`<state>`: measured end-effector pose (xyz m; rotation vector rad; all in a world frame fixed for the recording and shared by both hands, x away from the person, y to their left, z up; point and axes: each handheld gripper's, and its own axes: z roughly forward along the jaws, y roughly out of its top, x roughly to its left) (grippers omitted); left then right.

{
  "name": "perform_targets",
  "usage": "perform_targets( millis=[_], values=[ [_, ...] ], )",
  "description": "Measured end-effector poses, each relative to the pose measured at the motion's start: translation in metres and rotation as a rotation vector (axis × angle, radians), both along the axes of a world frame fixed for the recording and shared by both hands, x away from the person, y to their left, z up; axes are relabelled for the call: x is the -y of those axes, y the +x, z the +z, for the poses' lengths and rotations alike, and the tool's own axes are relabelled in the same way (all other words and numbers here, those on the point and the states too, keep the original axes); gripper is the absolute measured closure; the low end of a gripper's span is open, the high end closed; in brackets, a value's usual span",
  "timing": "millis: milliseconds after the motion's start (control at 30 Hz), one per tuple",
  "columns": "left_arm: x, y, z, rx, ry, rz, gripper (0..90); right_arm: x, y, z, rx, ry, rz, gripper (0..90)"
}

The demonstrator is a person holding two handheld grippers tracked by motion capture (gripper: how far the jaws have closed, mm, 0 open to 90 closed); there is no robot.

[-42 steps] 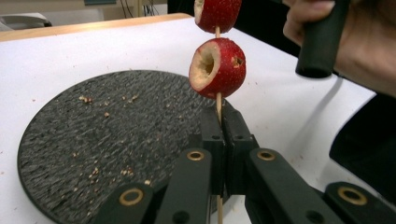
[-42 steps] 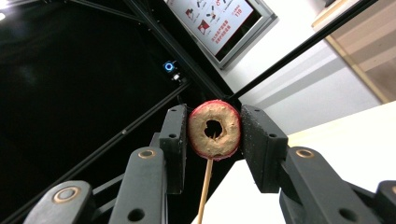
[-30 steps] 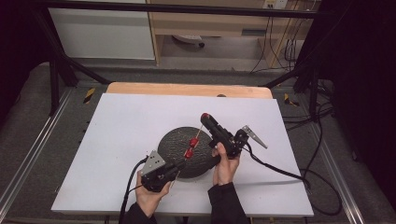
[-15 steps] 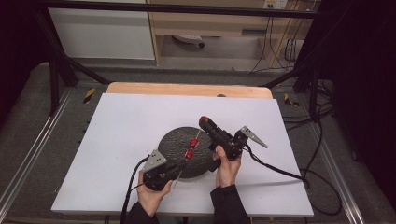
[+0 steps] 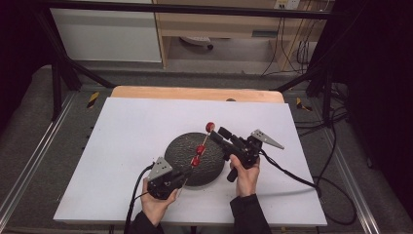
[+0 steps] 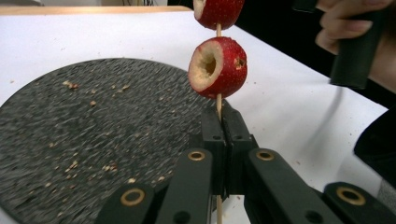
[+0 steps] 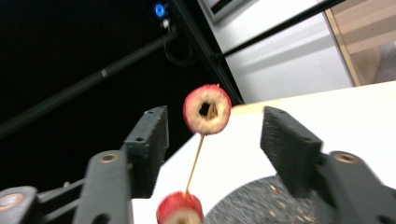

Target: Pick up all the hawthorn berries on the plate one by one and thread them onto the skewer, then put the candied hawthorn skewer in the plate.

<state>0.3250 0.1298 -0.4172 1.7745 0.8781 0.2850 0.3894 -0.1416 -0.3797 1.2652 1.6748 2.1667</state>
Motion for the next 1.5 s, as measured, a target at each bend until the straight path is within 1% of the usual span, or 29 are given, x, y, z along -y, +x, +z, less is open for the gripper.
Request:
perform_targets(
  millis=[67, 133, 200, 233, 267, 300, 333, 367, 400, 500, 567, 600, 633, 767, 867, 933, 967, 1000, 1067, 1133, 1167, 1200, 1233, 1267, 1300, 1400, 1500],
  values=[
    [-0.004, 0.002, 0.000, -0.011, 0.017, 0.010, 88.9, 0.004, -0.001, -0.001, -0.007, -0.056, 0.017, 33.3],
    [-0.008, 0.007, 0.001, -0.037, 0.054, 0.016, 88.8, 0.008, -0.002, -0.003, -0.028, -0.124, 0.021, 25.6],
    [-0.012, 0.012, 0.000, -0.061, 0.093, 0.031, 88.9, 0.013, -0.002, -0.007, -0.046, -0.204, 0.028, 19.7],
    [-0.014, 0.015, 0.000, -0.080, 0.111, 0.036, 88.8, 0.016, -0.002, -0.010, -0.053, -0.249, 0.033, 16.2],
    [-0.016, 0.017, -0.001, -0.093, 0.123, 0.042, 88.8, 0.019, -0.002, -0.013, -0.067, -0.290, 0.037, 13.0],
    [-0.016, 0.021, -0.001, -0.116, 0.156, 0.042, 88.8, 0.022, -0.001, -0.016, -0.080, -0.331, 0.041, 10.3],
    [-0.017, 0.023, -0.002, -0.128, 0.176, 0.047, 88.8, 0.025, -0.002, -0.019, -0.096, -0.369, 0.045, 8.4],
    [-0.017, 0.026, -0.002, -0.130, 0.208, 0.059, 88.8, 0.029, -0.002, -0.022, -0.103, -0.399, 0.046, 7.2],
    [-0.017, 0.028, -0.003, -0.146, 0.237, 0.066, 88.8, 0.032, -0.003, -0.026, -0.112, -0.431, 0.050, 5.9],
    [-0.015, 0.034, -0.005, -0.171, 0.284, 0.084, 88.7, 0.043, -0.007, -0.036, -0.139, -0.525, 0.048, 4.0],
    [-0.013, 0.038, -0.007, -0.206, 0.332, 0.084, 88.7, 0.050, -0.010, -0.041, -0.163, -0.569, 0.051, 2.5],
    [-0.011, 0.039, -0.008, -0.214, 0.352, 0.085, 88.7, 0.053, -0.012, -0.043, -0.173, -0.586, 0.051, 2.4],
    [-0.009, 0.040, -0.009, -0.223, 0.375, 0.086, 88.6, 0.057, -0.013, -0.045, -0.177, -0.599, 0.050, 2.1],
    [-0.005, 0.042, -0.010, -0.236, 0.404, 0.094, 88.3, 0.068, -0.018, -0.049, -0.192, -0.632, 0.044, 1.9],
    [-0.003, 0.044, -0.011, -0.233, 0.416, 0.085, 87.8, 0.073, -0.021, -0.052, -0.195, -0.658, 0.034, 1.6],
    [-0.003, 0.044, -0.011, -0.231, 0.413, 0.079, 87.1, 0.076, -0.023, -0.053, -0.197, -0.672, 0.032, 1.4],
    [-0.004, 0.044, -0.010, -0.231, 0.411, 0.071, 83.7, 0.077, -0.025, -0.054, -0.200, -0.675, 0.033, 1.4],
    [-0.005, 0.043, -0.010, -0.222, 0.411, 0.056, 78.5, 0.079, -0.026, -0.056, -0.203, -0.677, 0.032, 1.4],
    [-0.010, 0.041, -0.007, -0.189, 0.406, 0.039, 72.3, 0.082, -0.026, -0.058, -0.208, -0.693, 0.036, 0.8],
    [-0.019, 0.039, -0.004, -0.172, 0.392, 0.001, 63.9, 0.085, -0.026, -0.059, -0.213, -0.696, 0.035, 0.6],
    [-0.024, 0.038, -0.001, -0.154, 0.399, -0.018, 58.5, 0.086, -0.027, -0.060, -0.217, -0.695, 0.035, 0.6],
    [-0.028, 0.038, 0.000, -0.145, 0.402, -0.025, 53.9, 0.087, -0.027, -0.061, -0.216, -0.694, 0.038, 0.6],
    [-0.033, 0.037, 0.001, -0.137, 0.398, -0.042, 50.5, 0.088, -0.027, -0.061, -0.224, -0.693, 0.040, 0.6],
    [-0.039, 0.036, 0.001, -0.130, 0.396, -0.057, 47.3, 0.088, -0.028, -0.062, -0.223, -0.699, 0.046, 0.6],
    [-0.046, 0.035, 0.002, -0.127, 0.392, -0.063, 43.6, 0.089, -0.028, -0.062, -0.215, -0.706, 0.048, 0.5],
    [-0.065, 0.032, 0.001, -0.112, 0.385, -0.070, 33.8, 0.091, -0.030, -0.064, -0.213, -0.728, 0.054, 0.5],
    [-0.083, 0.029, -0.001, -0.111, 0.372, -0.065, 19.7, 0.092, -0.032, -0.066, -0.213, -0.719, 0.051, 0.5]
  ],
)
